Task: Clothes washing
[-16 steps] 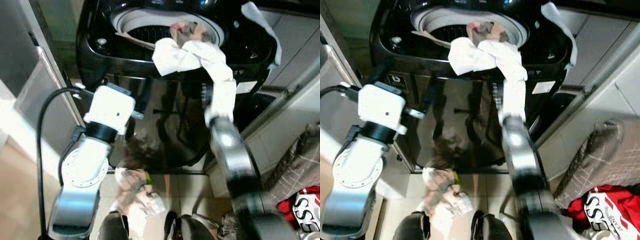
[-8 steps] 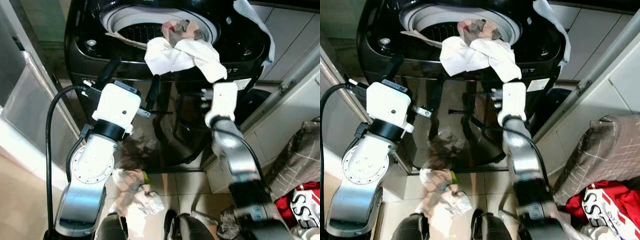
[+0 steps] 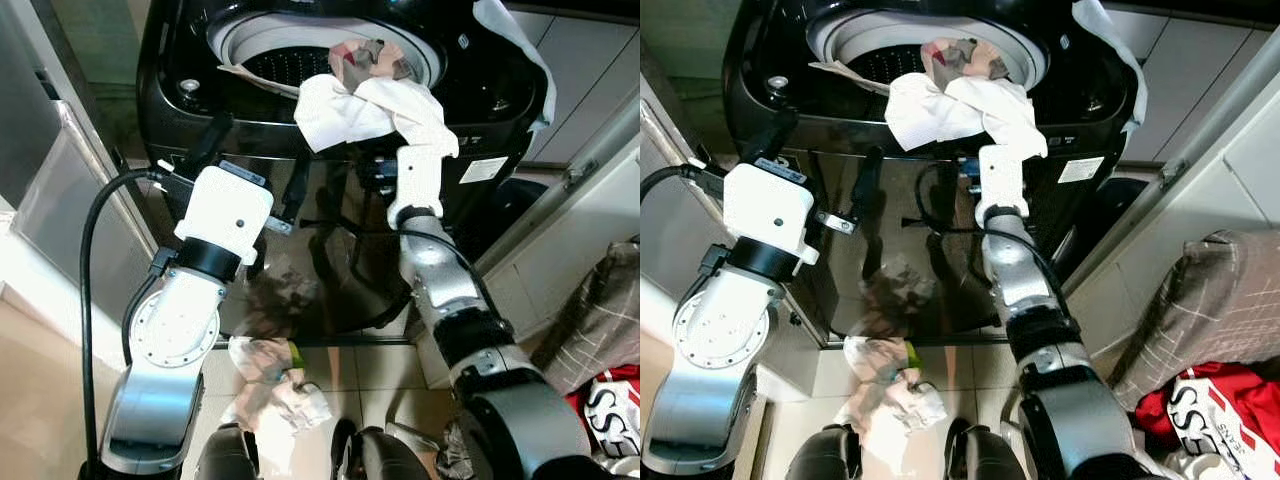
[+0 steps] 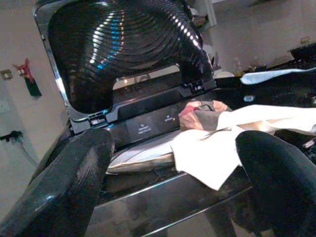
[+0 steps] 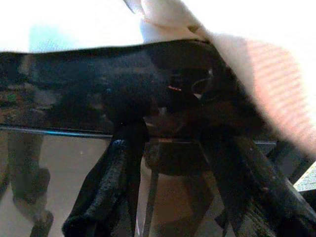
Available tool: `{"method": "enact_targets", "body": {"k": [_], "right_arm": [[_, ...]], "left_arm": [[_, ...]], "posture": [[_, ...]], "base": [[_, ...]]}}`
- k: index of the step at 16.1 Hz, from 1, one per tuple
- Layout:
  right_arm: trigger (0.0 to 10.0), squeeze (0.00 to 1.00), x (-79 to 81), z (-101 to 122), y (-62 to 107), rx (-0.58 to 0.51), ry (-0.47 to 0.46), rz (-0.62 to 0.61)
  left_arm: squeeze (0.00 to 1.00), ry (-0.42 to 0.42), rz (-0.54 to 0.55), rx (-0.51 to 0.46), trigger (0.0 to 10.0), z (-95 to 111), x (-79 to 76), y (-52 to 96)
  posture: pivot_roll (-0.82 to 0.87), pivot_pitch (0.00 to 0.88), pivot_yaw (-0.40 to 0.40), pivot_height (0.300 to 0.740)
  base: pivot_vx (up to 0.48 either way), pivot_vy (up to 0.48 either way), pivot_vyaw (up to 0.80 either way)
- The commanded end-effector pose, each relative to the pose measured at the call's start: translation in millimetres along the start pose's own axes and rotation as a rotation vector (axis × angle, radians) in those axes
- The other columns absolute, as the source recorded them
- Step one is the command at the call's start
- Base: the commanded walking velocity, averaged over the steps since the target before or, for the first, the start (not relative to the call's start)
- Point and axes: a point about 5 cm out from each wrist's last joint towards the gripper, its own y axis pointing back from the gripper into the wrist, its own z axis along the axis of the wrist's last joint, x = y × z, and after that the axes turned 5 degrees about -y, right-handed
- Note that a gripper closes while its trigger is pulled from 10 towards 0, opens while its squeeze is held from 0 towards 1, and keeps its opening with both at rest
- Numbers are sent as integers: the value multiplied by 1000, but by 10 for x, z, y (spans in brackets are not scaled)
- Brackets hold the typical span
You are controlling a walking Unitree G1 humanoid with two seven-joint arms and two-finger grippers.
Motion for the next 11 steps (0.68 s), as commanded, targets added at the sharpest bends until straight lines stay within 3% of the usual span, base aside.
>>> {"method": "enact_targets", "body": {"k": [1, 6, 8, 11], "right_arm": [[10000, 0, -44, 125, -66, -46, -14, -29], [10000, 0, -33, 430, -236, -141, -26, -53], [10000, 0, -102, 358, -158, -121, -52, -55], [10000, 0, -246, 72, 101, -15, -56, -42]], "left_arm": [[0, -1, -6, -13, 10000, 48, 2, 18], [0, -2, -4, -8, 10000, 56, -8, 28], [0, -4, -1, -3, 10000, 56, -10, 43], [0, -1, 9, 12, 10000, 24, -11, 63]], "posture": [[200, 166, -65, 732], [204, 169, -86, 732], [204, 170, -101, 732], [169, 168, -111, 732]], "base": [[0, 0, 0], [0, 0, 0], [0, 0, 0], [0, 0, 0]]}}
